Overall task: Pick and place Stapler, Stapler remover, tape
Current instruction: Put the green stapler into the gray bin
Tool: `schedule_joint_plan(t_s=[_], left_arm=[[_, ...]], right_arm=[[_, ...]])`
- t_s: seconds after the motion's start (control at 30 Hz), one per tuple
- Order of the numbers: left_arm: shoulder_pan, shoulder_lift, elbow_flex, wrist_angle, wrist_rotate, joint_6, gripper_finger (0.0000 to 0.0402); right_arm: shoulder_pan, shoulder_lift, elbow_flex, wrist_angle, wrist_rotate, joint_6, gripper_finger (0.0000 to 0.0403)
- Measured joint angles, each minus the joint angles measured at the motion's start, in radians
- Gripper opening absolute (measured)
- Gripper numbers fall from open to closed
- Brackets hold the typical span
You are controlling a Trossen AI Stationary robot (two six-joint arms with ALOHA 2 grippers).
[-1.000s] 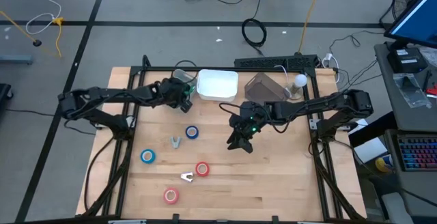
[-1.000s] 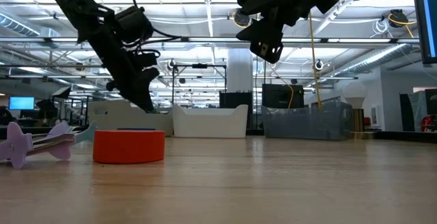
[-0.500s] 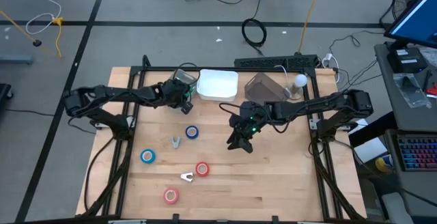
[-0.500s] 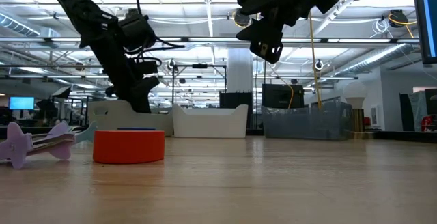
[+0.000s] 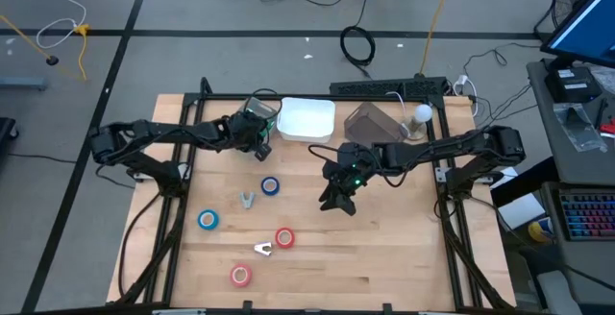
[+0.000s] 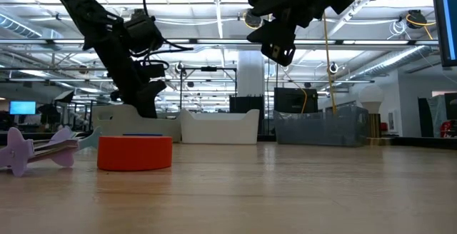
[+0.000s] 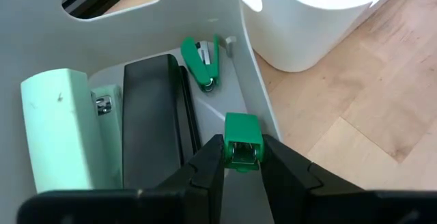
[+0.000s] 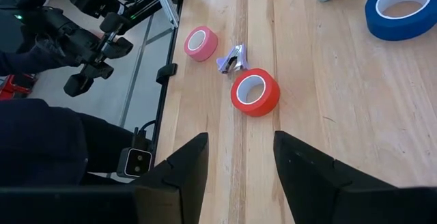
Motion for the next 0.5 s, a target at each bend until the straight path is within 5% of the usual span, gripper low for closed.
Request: schedule_joint_plan(t_s=[0.5], left_arm=[[0.0,0.0,0.0,0.0,0.01,0.0,0.0088]], right_arm=[[0.0,0.0,0.0,0.0,0.0,0.004,0.0162]])
